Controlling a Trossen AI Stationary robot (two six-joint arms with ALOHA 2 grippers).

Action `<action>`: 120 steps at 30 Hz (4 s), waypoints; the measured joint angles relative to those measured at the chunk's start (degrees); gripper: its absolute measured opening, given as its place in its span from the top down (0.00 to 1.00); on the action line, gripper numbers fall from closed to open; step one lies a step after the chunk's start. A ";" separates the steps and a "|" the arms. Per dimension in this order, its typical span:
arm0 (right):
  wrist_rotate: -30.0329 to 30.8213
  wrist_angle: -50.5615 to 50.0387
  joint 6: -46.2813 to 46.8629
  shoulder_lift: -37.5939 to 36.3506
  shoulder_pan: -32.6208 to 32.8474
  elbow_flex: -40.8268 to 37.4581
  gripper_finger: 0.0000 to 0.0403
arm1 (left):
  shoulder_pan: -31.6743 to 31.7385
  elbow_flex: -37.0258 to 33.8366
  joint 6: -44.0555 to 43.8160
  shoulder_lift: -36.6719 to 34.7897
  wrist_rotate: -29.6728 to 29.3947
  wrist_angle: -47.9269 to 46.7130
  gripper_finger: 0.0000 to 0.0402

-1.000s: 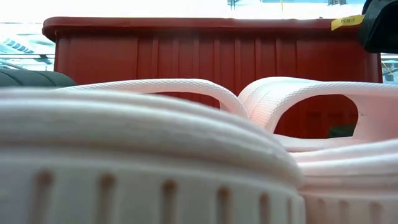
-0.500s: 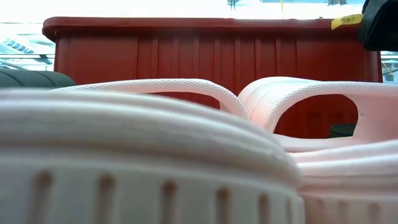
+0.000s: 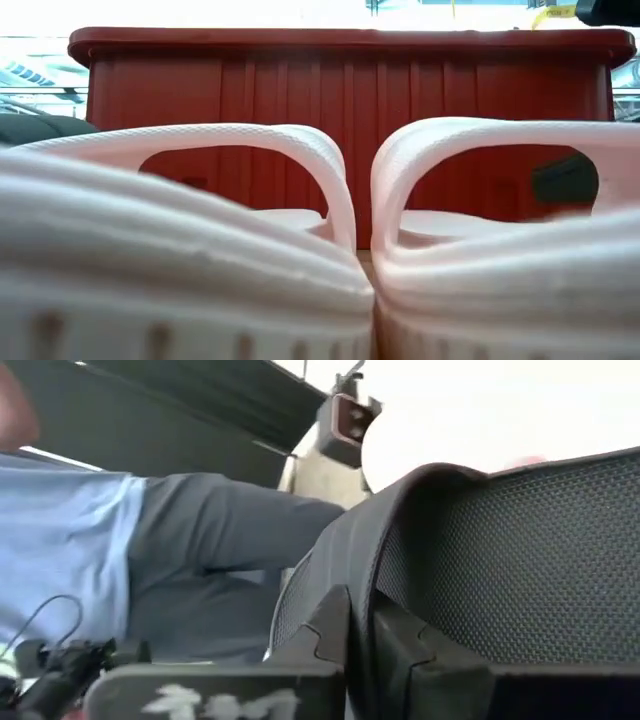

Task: Pick and place slides into bin
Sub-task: Put the black slipper into the red bin

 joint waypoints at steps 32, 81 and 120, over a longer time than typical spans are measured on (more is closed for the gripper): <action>-2.01 49.60 -40.28 -19.76 -12.47 5.29 0.97 | 0.02 0.00 0.50 0.00 0.07 -0.23 0.62; 19.97 -65.72 -75.83 3.84 -68.73 101.72 0.97 | 14.15 0.00 11.28 -15.29 3.32 -7.53 0.62; -65.62 -104.52 -75.03 29.58 -83.55 89.79 0.99 | 14.82 0.00 12.55 -15.89 -2.88 -15.23 0.62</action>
